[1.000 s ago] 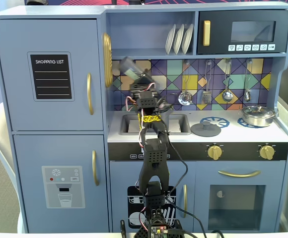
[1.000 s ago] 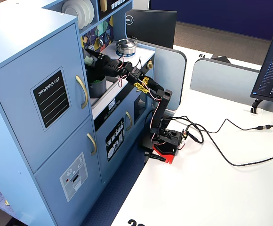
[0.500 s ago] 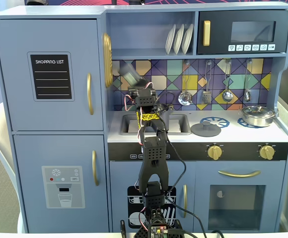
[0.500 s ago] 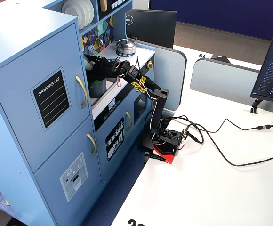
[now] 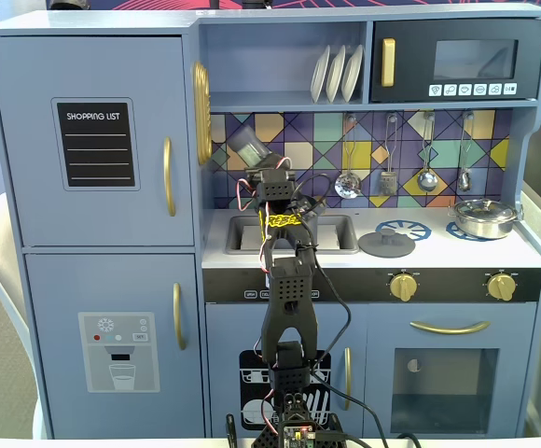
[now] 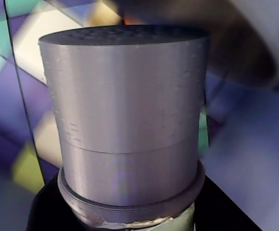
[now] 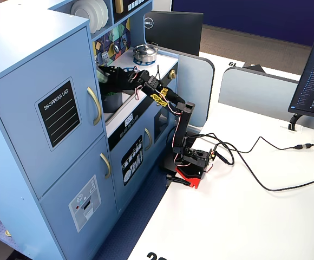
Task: Put salt in the gray recipient
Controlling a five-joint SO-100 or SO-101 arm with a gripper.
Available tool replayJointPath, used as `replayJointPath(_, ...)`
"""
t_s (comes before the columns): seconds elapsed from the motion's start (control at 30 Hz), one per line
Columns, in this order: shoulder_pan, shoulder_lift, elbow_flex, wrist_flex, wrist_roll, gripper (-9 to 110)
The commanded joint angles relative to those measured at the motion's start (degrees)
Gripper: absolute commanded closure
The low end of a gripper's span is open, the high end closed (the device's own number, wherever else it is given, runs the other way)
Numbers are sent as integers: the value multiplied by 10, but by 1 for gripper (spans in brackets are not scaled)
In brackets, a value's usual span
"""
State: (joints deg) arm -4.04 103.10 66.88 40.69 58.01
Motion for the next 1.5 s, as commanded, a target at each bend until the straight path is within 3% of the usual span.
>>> replayJointPath(0.0, -12, 3, -39, -163, -51, 101)
replayJointPath(0.07, 1, -3, -54, -134, -44, 101)
replayJointPath(0.27, 29, -4, -34, 100, 16, 101)
replayJointPath(0.43, 1, 8, -4, -59, -51, 101)
replayJointPath(0.5, -5, -3, -33, -116, -121, 101)
replayJointPath(0.6, 18, -4, -54, -161, -323, 101)
replayJointPath(0.7, 79, 15, -36, -197, -642, 101)
replayJointPath(0.87, 239, 33, 26, -271, -1359, 101)
replayJointPath(0.97, 335, 34, 44, -268, -1547, 101)
replayJointPath(1.17, 448, 25, 75, -275, -1547, 101)
replayJointPath(1.47, 504, 27, 171, -341, -1492, 101)
